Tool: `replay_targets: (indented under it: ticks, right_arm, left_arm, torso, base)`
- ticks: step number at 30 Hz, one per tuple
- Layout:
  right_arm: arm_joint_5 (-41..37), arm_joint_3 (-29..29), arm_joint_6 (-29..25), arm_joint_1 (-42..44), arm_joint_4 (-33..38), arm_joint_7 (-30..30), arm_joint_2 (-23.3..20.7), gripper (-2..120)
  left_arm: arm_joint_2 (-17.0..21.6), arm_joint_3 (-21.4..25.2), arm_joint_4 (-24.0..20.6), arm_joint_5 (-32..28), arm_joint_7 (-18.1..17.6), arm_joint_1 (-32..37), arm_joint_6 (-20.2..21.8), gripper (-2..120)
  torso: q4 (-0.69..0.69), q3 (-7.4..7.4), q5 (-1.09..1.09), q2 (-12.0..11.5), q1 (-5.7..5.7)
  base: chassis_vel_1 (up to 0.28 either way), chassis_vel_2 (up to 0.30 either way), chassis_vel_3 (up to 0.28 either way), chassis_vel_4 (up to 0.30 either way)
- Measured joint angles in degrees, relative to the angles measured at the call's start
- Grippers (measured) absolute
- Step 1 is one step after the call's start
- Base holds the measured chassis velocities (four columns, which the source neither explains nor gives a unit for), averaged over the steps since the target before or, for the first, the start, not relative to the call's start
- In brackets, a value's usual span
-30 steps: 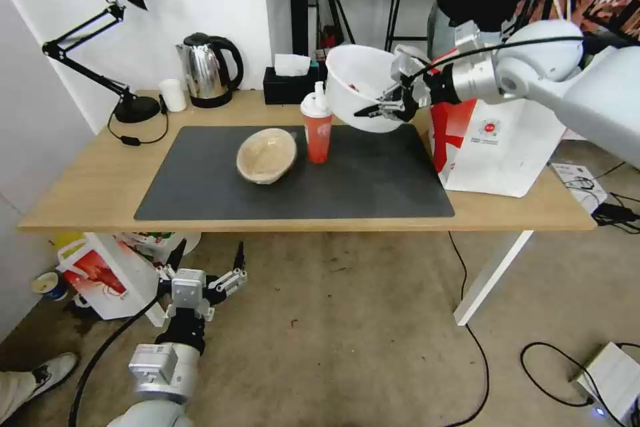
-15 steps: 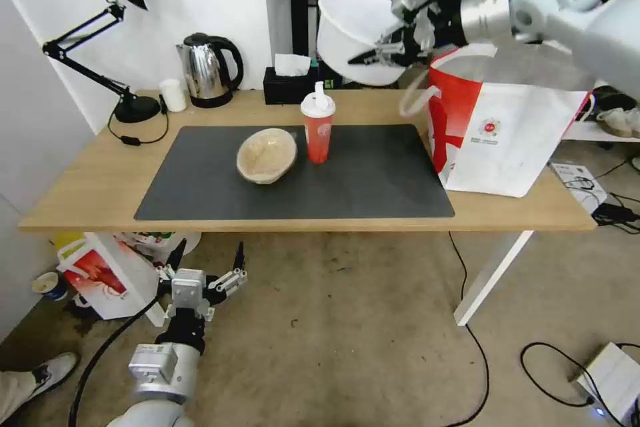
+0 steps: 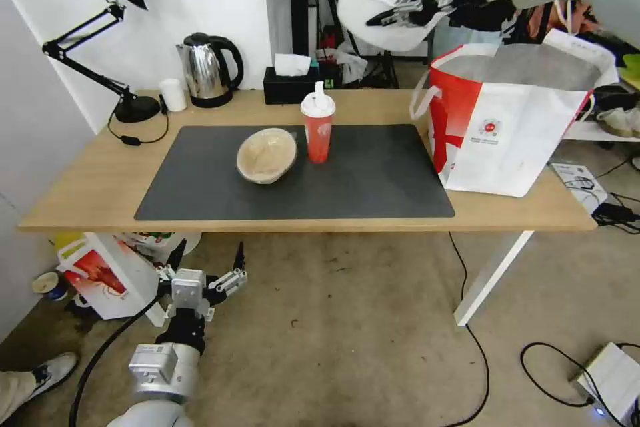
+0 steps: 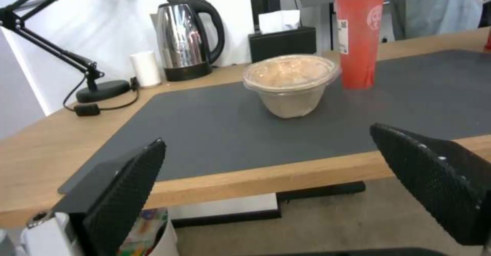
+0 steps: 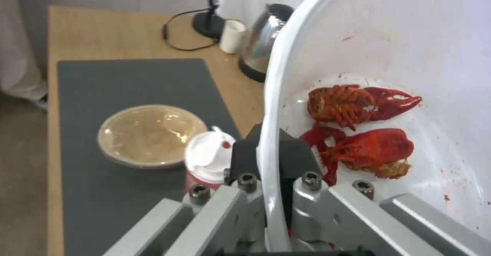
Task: Pick up the trash from the table and place it into the takeout bag.
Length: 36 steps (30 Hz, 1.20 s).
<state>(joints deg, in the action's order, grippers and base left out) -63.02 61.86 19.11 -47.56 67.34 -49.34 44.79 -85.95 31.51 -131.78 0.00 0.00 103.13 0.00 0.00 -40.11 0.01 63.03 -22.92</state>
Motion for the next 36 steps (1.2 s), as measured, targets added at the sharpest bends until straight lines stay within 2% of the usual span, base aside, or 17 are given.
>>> replay_targets:
  ticks: [15, 27, 36]
  right_arm:
    - [-1.1, -4.1, -0.7, 3.4, -10.3, -3.4, -3.7, 0]
    - [0.2, -8.2, -1.3, 8.6, -11.6, -2.9, -5.7, 0]
    - [0.2, -17.2, -1.2, 16.8, -12.6, -1.4, -7.8, 0]
  left_arm:
    - [0.0, 0.0, 0.0, 0.0, 0.0, 0.0, 0.0, 100]
    - [0.0, 0.0, 0.0, 0.0, 0.0, 0.0, 0.0, 100]
    - [0.0, 0.0, 0.0, 0.0, 0.0, 0.0, 0.0, 100]
  torso:
    - [0.01, 0.0, -0.01, 0.0, 0.0]
    - [0.01, 0.0, 0.0, 0.0, 0.0]
    - [0.01, 0.0, 0.01, 0.0, 0.0]
  base:
    - [0.0, 0.0, 0.0, 0.0]
    - [0.0, 0.0, 0.0, 0.0]
    - [0.0, 0.0, 0.0, 0.0]
